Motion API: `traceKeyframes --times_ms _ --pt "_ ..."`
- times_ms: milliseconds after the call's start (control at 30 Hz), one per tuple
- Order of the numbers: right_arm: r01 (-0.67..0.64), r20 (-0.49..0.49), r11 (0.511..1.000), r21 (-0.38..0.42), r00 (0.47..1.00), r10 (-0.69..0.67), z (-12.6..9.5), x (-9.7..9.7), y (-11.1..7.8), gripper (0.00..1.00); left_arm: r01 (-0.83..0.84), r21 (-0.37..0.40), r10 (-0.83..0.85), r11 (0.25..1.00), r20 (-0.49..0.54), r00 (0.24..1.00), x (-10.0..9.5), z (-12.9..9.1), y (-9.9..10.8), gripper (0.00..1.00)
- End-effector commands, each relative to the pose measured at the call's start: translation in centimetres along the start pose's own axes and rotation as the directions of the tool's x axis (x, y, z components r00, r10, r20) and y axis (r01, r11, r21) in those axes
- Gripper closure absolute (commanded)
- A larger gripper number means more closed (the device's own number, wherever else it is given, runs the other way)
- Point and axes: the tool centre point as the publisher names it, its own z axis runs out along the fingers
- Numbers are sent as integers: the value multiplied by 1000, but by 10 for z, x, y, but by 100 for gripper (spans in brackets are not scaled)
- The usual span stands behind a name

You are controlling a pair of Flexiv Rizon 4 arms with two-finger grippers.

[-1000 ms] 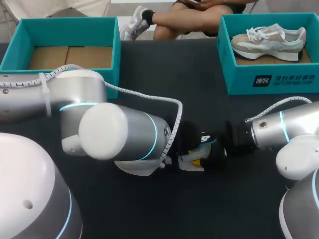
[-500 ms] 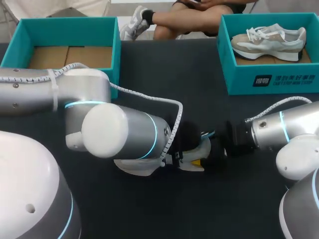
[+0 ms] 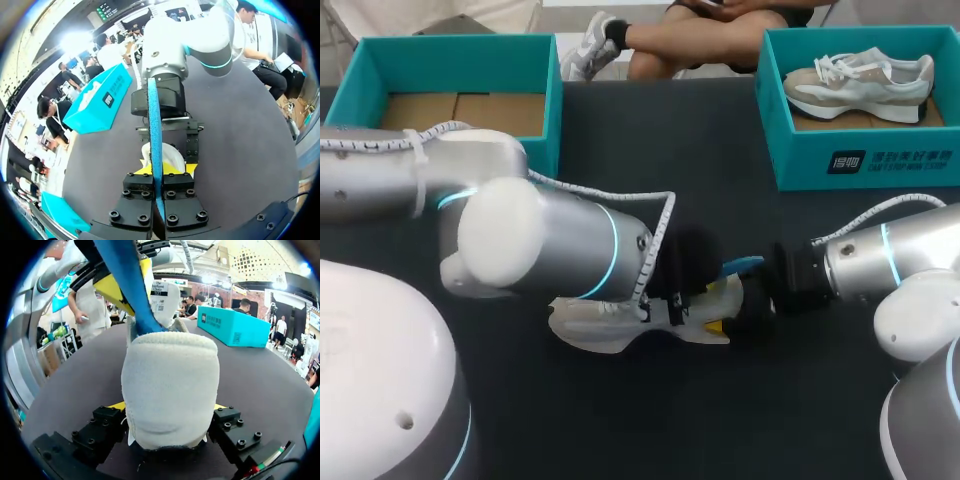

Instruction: Take the shoe out of the shoebox, open the shoe tongue, remove and reinsert the insole, then place the shoe into the shoebox

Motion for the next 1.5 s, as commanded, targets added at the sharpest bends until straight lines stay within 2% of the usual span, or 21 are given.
traceKeyframes --times_ms 33,233,467,767,933,1133,1233,1300,1500 --pt "-1 3 1000 6 1000 1 5 0 -3 100 -2 17 3 1000 -93 996 -12 -19 -1 100" --pt "-1 3 1000 6 1000 1 5 0 -3 100 23 49 -15 999 -169 985 -18 -28 -10 100" --pt "-1 3 1000 6 1000 1 5 0 -3 100 65 133 -30 989 -254 967 -28 -46 -22 100" --pt "-1 3 1000 6 1000 1 5 0 -3 100 136 306 7 942 -424 906 -49 -73 -44 100" --pt "-1 3 1000 6 1000 1 5 0 -3 100 169 395 46 903 -480 876 -59 -91 -55 100" --pt "-1 3 1000 6 1000 1 5 0 -3 100 215 546 130 810 -524 842 -71 -119 -61 100" --pt "-1 3 1000 6 1000 1 5 0 -3 100 223 589 144 777 -511 848 -73 -130 -60 100" --pt "-1 3 1000 6 1000 1 5 0 -3 100 241 610 143 755 -511 848 -74 -135 -58 100" --pt "-1 3 1000 6 1000 1 5 0 -3 100 236 609 148 757 -512 846 -75 -137 -57 100"
